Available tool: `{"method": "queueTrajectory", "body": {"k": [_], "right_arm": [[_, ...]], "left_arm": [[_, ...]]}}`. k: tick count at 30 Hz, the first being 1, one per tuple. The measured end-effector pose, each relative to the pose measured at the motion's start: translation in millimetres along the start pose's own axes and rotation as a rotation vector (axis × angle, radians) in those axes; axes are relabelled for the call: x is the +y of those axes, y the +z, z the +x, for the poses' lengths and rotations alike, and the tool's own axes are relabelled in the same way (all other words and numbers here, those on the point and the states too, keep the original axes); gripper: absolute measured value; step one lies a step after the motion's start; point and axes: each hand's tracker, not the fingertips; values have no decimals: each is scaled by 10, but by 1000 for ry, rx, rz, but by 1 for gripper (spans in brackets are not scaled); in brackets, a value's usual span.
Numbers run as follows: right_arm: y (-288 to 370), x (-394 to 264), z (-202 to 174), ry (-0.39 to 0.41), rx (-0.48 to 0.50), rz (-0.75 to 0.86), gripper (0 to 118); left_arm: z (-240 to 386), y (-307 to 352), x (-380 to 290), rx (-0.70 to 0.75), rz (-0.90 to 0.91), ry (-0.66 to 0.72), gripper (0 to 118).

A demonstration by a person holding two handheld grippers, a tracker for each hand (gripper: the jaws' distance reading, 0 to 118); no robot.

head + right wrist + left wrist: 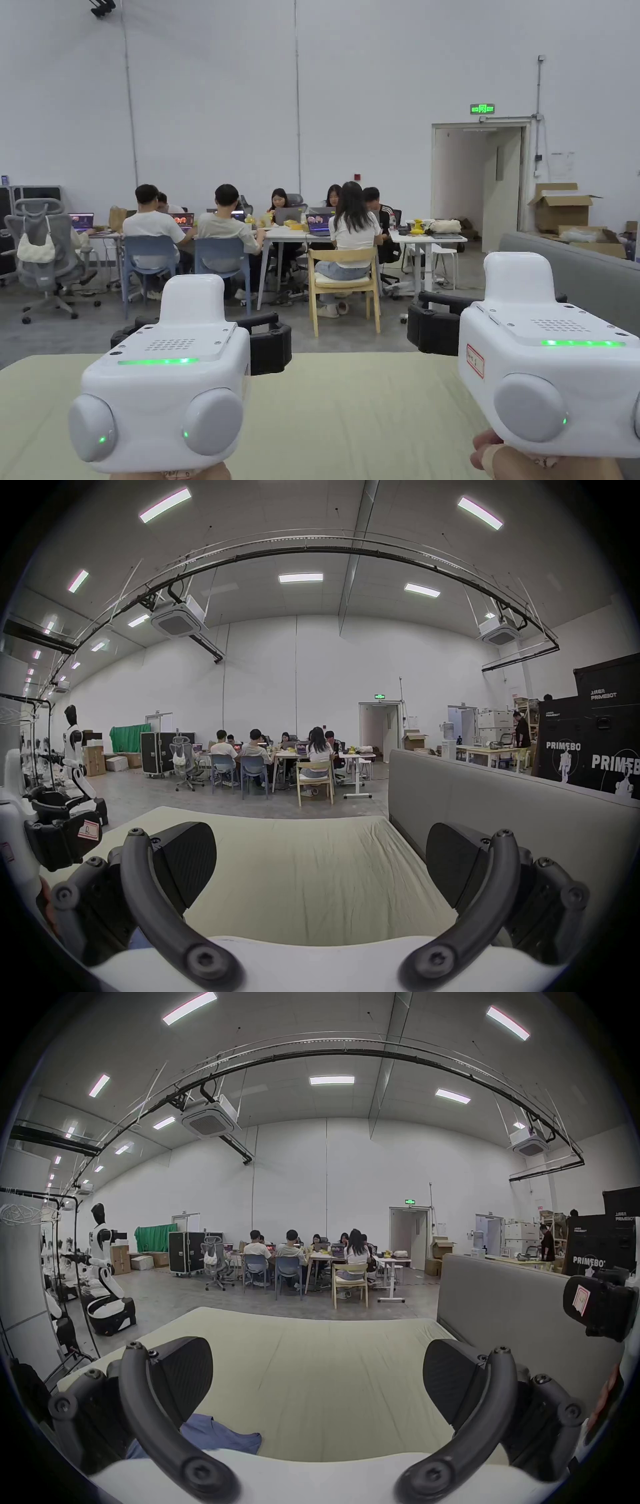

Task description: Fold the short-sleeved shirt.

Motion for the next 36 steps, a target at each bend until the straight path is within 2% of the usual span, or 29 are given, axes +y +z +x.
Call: {"method": "queueTrajectory", "body": {"k": [15, 20, 29, 36], "right_arm": [[6, 19, -19, 11, 9, -6, 118], [-6, 37, -24, -9, 33, -24, 118], [-5, -2, -89, 45, 5, -8, 118], [-10, 1, -64, 18, 15, -14, 118]], "left_arm": [[23, 25, 40, -5, 1, -4, 118], [27, 34, 49, -9, -1, -12, 118], [-23, 18, 49, -3, -11, 9, 118], [80, 95, -19, 53, 76, -92, 118]]}}
